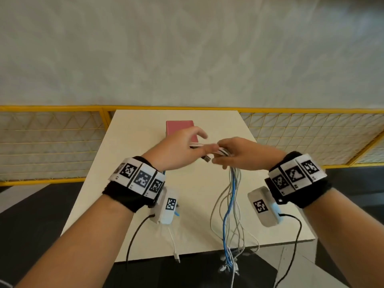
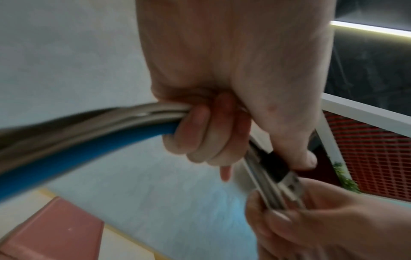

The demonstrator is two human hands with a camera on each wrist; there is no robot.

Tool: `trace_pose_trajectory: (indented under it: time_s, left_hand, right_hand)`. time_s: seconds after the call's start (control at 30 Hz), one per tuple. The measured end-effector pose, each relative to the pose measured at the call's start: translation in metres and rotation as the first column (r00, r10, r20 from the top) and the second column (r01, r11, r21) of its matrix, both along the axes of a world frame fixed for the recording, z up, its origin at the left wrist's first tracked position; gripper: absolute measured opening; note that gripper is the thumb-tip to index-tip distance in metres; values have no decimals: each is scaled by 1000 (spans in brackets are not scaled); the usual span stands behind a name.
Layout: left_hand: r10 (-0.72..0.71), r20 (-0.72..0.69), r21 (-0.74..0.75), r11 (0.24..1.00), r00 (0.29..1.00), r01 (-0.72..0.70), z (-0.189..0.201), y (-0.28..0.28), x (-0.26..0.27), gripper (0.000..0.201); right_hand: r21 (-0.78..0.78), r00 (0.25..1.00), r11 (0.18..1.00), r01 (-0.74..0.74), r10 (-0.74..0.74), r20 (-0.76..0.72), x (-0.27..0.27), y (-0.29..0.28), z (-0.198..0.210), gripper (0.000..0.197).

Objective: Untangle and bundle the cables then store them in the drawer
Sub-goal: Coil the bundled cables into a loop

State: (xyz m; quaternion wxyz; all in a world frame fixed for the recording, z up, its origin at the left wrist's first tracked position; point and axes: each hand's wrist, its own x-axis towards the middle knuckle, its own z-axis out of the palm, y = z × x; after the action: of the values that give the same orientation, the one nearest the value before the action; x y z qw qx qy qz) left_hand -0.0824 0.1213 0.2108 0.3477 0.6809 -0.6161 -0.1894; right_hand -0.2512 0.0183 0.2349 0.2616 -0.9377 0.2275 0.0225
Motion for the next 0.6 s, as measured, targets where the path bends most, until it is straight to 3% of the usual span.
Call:
trace_pose_trajectory:
  time_s: [0.1, 0.2, 0.3, 0.37, 0.47, 0.6]
  left_hand:
    - [-88, 200, 69, 995, 976, 76, -1, 3, 0, 36]
    - [27, 228, -20, 1000, 973, -23, 1, 1, 4, 36]
    - [183, 128, -191, 969, 975, -156, 4, -3, 4, 55]
    - [227, 20, -271, 939, 974, -213, 13, -4, -1, 53]
    - [278, -169, -363, 875, 946, -322, 34, -4, -2, 51]
    - [287, -223, -424, 832, 931, -358, 49, -4, 2, 57]
  right_hand:
    - [-70, 993, 997, 25, -17, 121, 4, -6, -9, 13]
    - [-136, 942, 989, 57, -8, 336, 9, -4, -13, 8]
    - [-47, 860, 998, 45, -15, 510, 16, 1, -22, 6]
    - [36, 813, 999, -5, -17, 582, 21, 3, -38, 8]
    - [128, 842, 991, -29, -45, 538, 28, 1, -77, 6]
    - [112, 869, 990, -80, 14, 495, 39, -1, -110, 9]
